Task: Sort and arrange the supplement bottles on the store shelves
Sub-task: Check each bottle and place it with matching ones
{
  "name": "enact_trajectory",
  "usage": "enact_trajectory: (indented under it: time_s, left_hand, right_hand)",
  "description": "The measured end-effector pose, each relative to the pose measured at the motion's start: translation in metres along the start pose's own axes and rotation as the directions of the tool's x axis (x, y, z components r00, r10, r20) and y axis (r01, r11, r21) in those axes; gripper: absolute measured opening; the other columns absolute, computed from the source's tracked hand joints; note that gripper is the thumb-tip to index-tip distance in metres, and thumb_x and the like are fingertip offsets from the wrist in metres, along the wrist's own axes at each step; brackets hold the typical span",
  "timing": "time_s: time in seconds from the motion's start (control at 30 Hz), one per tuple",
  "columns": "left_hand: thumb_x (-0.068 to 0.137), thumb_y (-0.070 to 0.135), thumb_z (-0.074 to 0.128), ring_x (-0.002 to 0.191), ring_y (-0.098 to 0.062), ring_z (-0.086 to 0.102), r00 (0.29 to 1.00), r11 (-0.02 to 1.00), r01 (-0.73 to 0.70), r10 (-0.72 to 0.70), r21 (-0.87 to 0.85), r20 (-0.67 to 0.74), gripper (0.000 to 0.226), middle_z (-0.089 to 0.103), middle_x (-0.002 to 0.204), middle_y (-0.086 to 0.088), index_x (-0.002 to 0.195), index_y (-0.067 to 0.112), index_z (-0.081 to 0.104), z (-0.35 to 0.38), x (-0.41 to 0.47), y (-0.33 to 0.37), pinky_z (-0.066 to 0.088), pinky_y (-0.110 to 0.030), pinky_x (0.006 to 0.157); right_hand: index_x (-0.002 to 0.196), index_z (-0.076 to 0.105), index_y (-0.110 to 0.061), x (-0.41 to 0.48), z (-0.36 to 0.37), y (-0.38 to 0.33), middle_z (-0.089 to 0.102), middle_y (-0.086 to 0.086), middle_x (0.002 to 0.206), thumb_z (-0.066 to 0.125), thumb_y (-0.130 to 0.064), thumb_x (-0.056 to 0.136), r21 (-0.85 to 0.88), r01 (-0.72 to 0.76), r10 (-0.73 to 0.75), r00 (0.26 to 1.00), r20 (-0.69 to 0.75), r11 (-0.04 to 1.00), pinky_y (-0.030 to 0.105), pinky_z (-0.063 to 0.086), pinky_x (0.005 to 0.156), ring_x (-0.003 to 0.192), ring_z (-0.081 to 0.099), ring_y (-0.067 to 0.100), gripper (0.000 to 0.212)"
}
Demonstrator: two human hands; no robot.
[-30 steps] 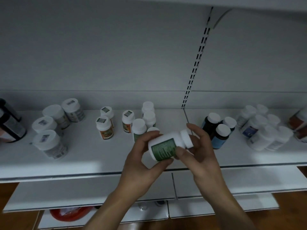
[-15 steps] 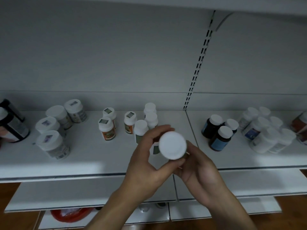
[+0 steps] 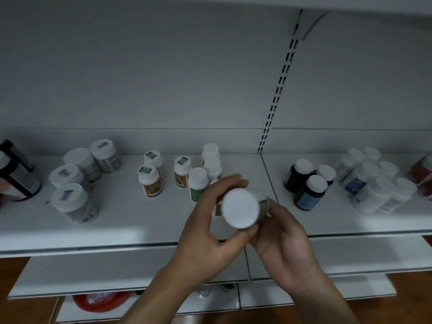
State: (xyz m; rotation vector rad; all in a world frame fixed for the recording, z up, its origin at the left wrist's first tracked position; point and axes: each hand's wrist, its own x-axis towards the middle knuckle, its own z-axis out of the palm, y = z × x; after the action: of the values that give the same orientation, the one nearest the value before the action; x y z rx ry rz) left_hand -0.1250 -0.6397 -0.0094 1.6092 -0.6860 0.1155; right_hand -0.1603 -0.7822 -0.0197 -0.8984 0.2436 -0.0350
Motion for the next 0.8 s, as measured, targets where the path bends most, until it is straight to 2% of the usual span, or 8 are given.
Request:
enact_trajectory:
  time_s: [0.07, 0.17, 0.27, 0.4, 0.47, 0.53, 0.67, 0.8]
  left_hand:
    - [0.076, 0.021, 0.070, 0.126, -0.017, 0.053, 1.000, 0.999, 0.022, -0.022, -0.029, 0.006, 0.059, 0.056, 0.131, 0.011, 0.128, 0.039, 0.048, -0.003, -0.002, -0.007, 0.045, -0.028, 0.103]
    - [0.077, 0.018, 0.069, 0.129, -0.025, 0.050, 0.998, 0.991, 0.063, -0.061, -0.117, 0.021, 0.057, 0.054, 0.134, 0.002, 0.127, 0.038, 0.052, -0.003, -0.005, -0.016, 0.047, -0.035, 0.103]
    - [0.074, 0.017, 0.072, 0.124, -0.024, 0.055, 0.989, 0.953, 0.143, -0.144, -0.267, 0.013, 0.050, 0.059, 0.130, 0.001, 0.120, 0.034, 0.059, -0.001, -0.005, -0.018, 0.050, -0.035, 0.096]
    - [0.069, 0.026, 0.074, 0.102, -0.015, 0.065, 0.959, 0.882, 0.276, -0.281, -0.381, 0.045, 0.043, 0.070, 0.109, 0.001, 0.111, 0.021, 0.065, 0.007, 0.000, -0.014, 0.053, -0.022, 0.081]
    - [0.067, 0.039, 0.072, 0.093, -0.010, 0.068, 0.935, 0.883, 0.345, -0.354, -0.318, 0.031, 0.038, 0.073, 0.099, 0.004, 0.103, 0.031, 0.067, 0.014, 0.000, -0.011, 0.052, -0.018, 0.075]
    - [0.067, 0.048, 0.069, 0.093, -0.007, 0.068, 0.920, 0.889, 0.381, -0.392, -0.253, 0.007, 0.041, 0.073, 0.100, 0.007, 0.104, 0.033, 0.066, 0.022, 0.000, -0.008, 0.052, -0.018, 0.075]
    - [0.075, 0.027, 0.073, 0.119, -0.017, 0.058, 0.951, 0.931, 0.307, -0.295, -0.199, 0.087, 0.060, 0.059, 0.128, 0.006, 0.130, 0.024, 0.052, 0.035, -0.001, -0.002, 0.052, -0.030, 0.095]
    - [0.077, 0.017, 0.071, 0.120, -0.026, 0.058, 0.959, 0.927, 0.282, -0.271, -0.247, 0.077, 0.047, 0.062, 0.127, -0.006, 0.122, 0.020, 0.062, 0.048, 0.001, 0.006, 0.053, -0.034, 0.095]
  right_hand:
    - [0.114, 0.068, -0.012, 0.002, -0.004, -0.004, 0.066, 0.013, 0.102, 0.074, -0.038, 0.073, -0.056, 0.082, -0.084, 0.996, -0.041, 0.995, 0.033, 0.051, 0.069, 0.087, 0.060, 0.025, 0.049]
    - [0.101, 0.074, -0.026, 0.003, -0.009, -0.008, 0.070, 0.001, 0.091, 0.082, -0.045, 0.059, -0.171, 0.170, -0.177, 0.984, -0.021, 0.970, 0.025, 0.052, 0.062, 0.078, 0.063, 0.013, 0.046]
    - [0.106, 0.070, -0.034, 0.001, -0.013, -0.012, 0.070, -0.005, 0.102, 0.073, -0.042, 0.063, -0.297, 0.236, -0.238, 0.971, 0.032, 0.925, 0.025, 0.055, 0.071, 0.093, 0.065, 0.013, 0.044]
    - [0.128, 0.053, -0.035, -0.002, -0.023, -0.025, 0.062, -0.009, 0.128, 0.070, -0.033, 0.068, -0.477, 0.315, -0.241, 0.947, 0.211, 0.821, 0.024, 0.053, 0.083, 0.114, 0.060, 0.011, 0.063]
    - [0.125, 0.057, -0.033, -0.003, -0.028, -0.033, 0.063, -0.009, 0.127, 0.071, -0.031, 0.070, -0.529, 0.334, -0.219, 0.938, 0.269, 0.780, 0.022, 0.052, 0.081, 0.112, 0.062, 0.011, 0.057]
    - [0.110, 0.068, -0.034, -0.002, -0.032, -0.041, 0.069, -0.006, 0.115, 0.072, -0.034, 0.071, -0.577, 0.320, -0.210, 0.945, 0.251, 0.752, 0.021, 0.053, 0.079, 0.104, 0.065, 0.011, 0.039]
    - [0.092, 0.074, -0.034, 0.000, -0.045, -0.055, 0.073, -0.006, 0.096, 0.067, -0.031, 0.076, -0.575, 0.227, -0.174, 0.974, 0.146, 0.786, 0.019, 0.053, 0.067, 0.086, 0.069, 0.011, 0.017]
    - [0.102, 0.071, -0.033, -0.003, -0.061, -0.073, 0.072, -0.008, 0.103, 0.073, -0.033, 0.079, -0.534, 0.172, -0.086, 0.979, 0.183, 0.828, 0.025, 0.056, 0.070, 0.093, 0.069, 0.013, 0.023]
